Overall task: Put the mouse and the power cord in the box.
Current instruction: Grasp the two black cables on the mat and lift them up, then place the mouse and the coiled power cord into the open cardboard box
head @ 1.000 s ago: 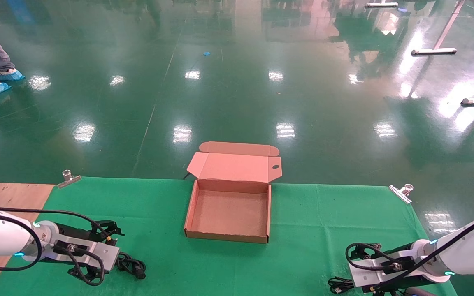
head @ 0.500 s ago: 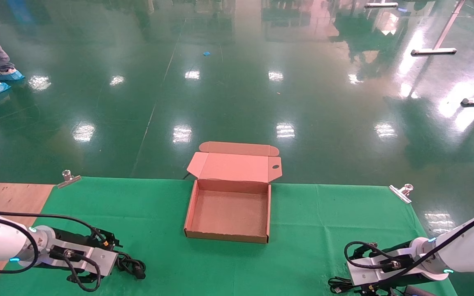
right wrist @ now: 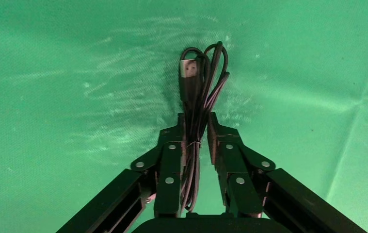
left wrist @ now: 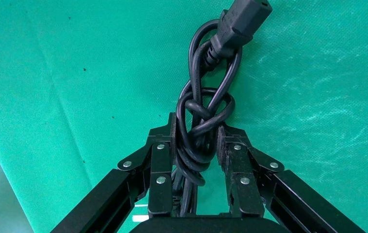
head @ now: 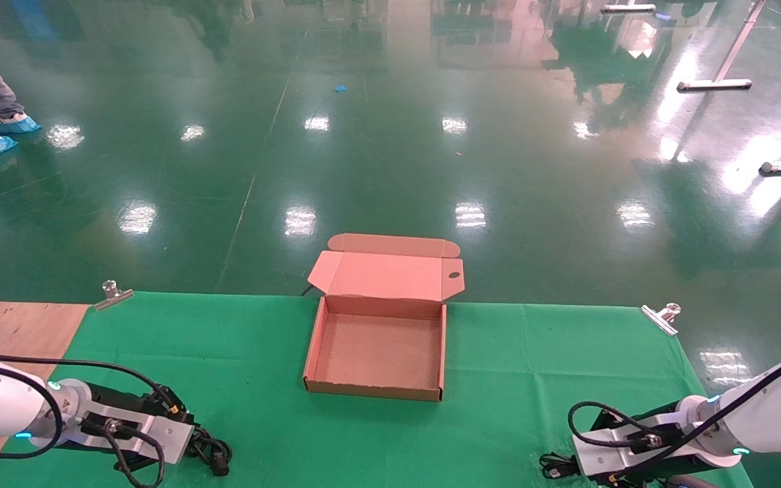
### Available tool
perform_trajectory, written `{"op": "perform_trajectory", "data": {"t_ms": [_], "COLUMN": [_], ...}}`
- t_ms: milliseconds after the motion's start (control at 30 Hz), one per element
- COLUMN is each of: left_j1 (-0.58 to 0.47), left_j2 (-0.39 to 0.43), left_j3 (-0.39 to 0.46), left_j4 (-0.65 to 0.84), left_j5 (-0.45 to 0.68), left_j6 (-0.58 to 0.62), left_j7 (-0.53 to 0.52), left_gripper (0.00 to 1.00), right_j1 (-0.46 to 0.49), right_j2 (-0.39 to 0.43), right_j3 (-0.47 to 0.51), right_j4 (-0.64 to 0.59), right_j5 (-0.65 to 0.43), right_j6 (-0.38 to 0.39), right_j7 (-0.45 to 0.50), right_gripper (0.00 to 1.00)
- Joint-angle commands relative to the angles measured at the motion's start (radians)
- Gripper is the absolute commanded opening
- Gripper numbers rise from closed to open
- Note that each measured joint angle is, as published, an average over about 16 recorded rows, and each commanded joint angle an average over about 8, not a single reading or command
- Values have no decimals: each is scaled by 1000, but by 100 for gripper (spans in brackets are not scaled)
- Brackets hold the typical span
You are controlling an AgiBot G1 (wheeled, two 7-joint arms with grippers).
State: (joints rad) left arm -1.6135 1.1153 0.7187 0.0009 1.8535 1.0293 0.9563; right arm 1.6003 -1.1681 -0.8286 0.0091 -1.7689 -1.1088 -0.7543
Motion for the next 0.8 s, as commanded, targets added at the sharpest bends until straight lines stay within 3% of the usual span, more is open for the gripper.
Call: {"op": "perform_trajectory", "data": {"t_ms": [33, 433, 800], "left_j1": [0, -45, -146], "left_j2": [-1, -17, -51], "left_j3": [0, -6, -28], "left_j4": [0, -5, 16], "left_j5": [0, -8, -41], "left_j6": [2, 84, 356], "left_j7": [1, 5, -24], "left_gripper": [0, 0, 0], "right_j1": [0, 31, 136], "right_j2": [-2, 15, 70], "right_j3": [0, 4, 41], "right_j4": [-1, 0, 42], "right_j5": [0, 6, 60], "right_j6": [-2, -47, -179], "right_j7": [1, -6, -42], "right_gripper": [0, 0, 0]}}
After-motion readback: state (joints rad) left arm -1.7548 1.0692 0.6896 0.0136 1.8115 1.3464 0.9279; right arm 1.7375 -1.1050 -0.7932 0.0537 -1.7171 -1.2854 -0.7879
